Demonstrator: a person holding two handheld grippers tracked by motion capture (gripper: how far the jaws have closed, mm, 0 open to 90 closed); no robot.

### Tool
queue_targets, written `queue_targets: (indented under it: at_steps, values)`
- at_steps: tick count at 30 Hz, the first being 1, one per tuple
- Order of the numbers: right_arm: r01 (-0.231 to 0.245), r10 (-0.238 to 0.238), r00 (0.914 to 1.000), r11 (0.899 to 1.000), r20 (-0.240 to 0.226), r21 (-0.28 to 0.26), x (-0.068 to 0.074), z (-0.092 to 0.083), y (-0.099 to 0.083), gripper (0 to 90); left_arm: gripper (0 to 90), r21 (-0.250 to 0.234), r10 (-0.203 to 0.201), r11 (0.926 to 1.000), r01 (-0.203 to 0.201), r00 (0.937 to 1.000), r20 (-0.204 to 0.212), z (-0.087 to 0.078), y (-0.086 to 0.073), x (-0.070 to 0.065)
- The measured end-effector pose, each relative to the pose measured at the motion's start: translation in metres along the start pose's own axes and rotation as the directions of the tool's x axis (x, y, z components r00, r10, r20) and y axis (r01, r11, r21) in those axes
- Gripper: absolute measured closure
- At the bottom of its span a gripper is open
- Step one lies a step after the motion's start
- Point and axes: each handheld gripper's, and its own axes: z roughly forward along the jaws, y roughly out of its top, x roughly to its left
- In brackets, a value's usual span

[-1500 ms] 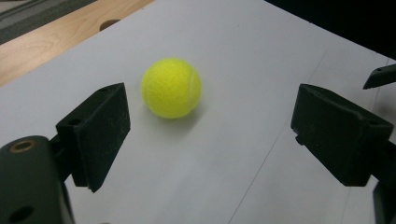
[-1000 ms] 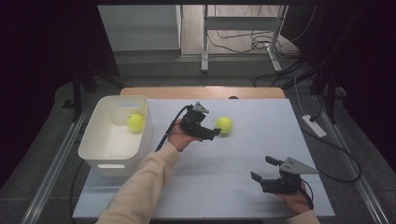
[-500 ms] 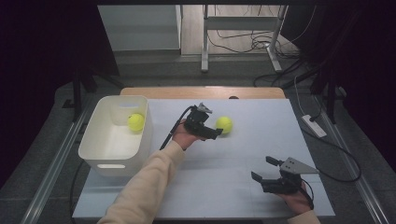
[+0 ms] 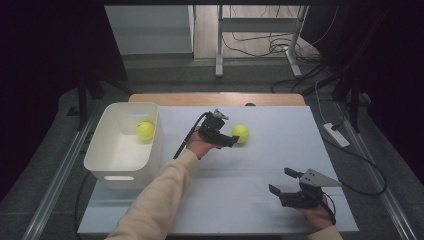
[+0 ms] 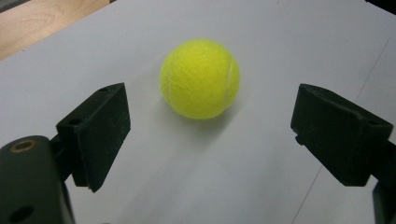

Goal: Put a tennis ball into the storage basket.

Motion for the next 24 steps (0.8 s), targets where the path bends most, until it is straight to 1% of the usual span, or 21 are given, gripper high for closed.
queue_targets:
  at_steps: [2, 6, 10, 13, 16, 24]
  values:
    - [0.001, -0.001, 1.0000, 1.000, 0.000, 0.000, 0.000, 0.000, 0.000, 13.4, 11.8, -0.005, -0.009, 0.9999, 0.009, 1.0000, 0.003, 0.002, 0.001, 0.000]
    - [0.000, 0.000, 1.0000, 1.000, 0.000, 0.001, 0.000, 0.000, 0.000, 13.4, 9.9, -0.007, -0.010, 0.9999, 0.010, 0.9999, 0.006, 0.004, 0.001, 0.001]
    - [0.000, 0.000, 1.0000, 1.000, -0.001, 0.000, 0.000, 0.000, 0.000, 13.4, 8.5, -0.006, -0.017, 0.9998, 0.017, 0.9999, -0.003, 0.007, 0.002, 0.001]
    - [0.000, 0.000, 1.0000, 1.000, -0.002, 0.000, 0.000, 0.000, 0.000, 13.4, 7.7, -0.014, -0.025, 0.9996, 0.025, 0.9996, -0.010, 0.010, 0.003, 0.002]
    - [-0.001, 0.001, 1.0000, 1.000, -0.002, 0.001, 0.000, 0.000, 0.000, 13.4, 7.3, -0.014, -0.030, 0.9995, 0.030, 0.9995, -0.009, 0.013, 0.003, 0.004]
    - [-0.002, 0.002, 1.0000, 1.000, -0.003, 0.000, 0.000, 0.000, 0.000, 13.4, 7.0, -0.011, -0.028, 0.9995, 0.028, 0.9996, -0.007, 0.020, 0.005, 0.003]
